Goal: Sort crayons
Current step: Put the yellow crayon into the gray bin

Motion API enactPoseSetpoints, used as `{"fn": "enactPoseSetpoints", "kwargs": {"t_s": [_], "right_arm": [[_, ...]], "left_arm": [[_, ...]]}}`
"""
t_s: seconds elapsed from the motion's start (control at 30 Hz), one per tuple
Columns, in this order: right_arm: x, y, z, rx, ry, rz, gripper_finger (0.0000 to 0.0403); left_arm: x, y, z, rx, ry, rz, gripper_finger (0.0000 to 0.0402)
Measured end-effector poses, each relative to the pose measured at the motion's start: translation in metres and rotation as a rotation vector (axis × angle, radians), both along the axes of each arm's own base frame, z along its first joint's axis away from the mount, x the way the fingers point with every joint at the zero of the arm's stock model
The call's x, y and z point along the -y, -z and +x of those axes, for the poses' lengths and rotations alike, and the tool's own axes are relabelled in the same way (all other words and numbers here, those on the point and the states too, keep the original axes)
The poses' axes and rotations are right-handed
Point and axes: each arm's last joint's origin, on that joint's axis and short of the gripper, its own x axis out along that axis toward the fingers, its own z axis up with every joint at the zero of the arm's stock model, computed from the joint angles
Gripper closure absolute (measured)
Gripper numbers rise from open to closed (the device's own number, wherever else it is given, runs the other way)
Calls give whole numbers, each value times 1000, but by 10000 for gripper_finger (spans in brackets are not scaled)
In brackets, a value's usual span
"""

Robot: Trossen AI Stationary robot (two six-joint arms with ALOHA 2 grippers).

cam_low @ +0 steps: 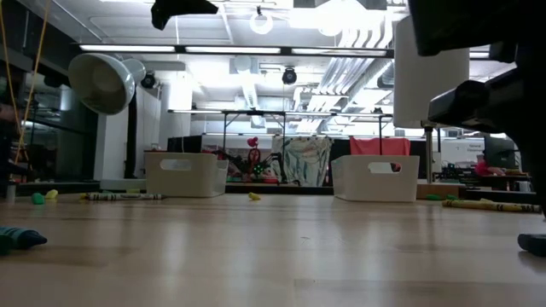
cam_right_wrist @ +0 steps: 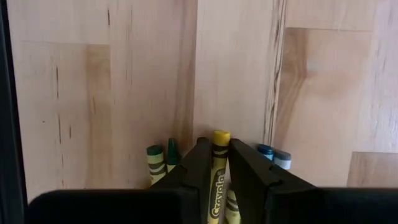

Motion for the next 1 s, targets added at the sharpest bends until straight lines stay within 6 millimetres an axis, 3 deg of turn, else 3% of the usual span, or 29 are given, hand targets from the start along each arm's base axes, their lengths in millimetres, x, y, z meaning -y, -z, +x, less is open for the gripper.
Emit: {"fn": "enactPoseSetpoints", "kwargs": {"t_s": [0.2,0.4,0.63,0.87,1.0], "right_arm": [[0,1,0,-3,2,-2,350],[0,1,-1,-21,-2,13,394],[2,-6,-2,-11,-3,23,398],[11,-49,-6,82,6,63,401],[30,-90,-11,184,47,56,402]], "left_arm": [[0,0,0,-4,0,12,236],[-1,0,0,-3,-27,21,236],[-1,0,0,-2,-46,26,236],[-1,0,0,-11,-41,57,238],[-1,0,0,-18,-36,76,238]]}}
